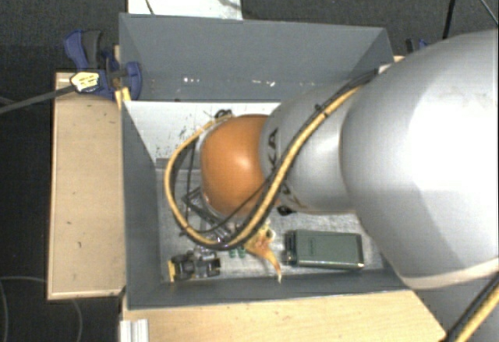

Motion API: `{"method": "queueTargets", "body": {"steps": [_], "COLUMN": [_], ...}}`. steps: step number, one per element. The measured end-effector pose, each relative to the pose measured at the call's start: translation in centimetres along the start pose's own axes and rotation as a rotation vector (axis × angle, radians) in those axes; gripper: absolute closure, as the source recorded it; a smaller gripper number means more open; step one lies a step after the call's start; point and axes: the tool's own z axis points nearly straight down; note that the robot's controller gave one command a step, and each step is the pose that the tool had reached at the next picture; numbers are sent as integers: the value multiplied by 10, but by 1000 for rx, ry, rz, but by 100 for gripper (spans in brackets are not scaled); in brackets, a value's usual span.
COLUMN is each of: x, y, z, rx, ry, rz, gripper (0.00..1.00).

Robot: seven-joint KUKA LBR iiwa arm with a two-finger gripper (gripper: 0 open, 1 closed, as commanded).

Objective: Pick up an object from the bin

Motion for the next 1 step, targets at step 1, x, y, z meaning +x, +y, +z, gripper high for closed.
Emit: {"method": "queueTargets", "body": {"steps": [1], "x": [6], "y": [17], "z": [0], "rx": [4], "ry": [16], "rz": [-242], "gripper": [100]}}
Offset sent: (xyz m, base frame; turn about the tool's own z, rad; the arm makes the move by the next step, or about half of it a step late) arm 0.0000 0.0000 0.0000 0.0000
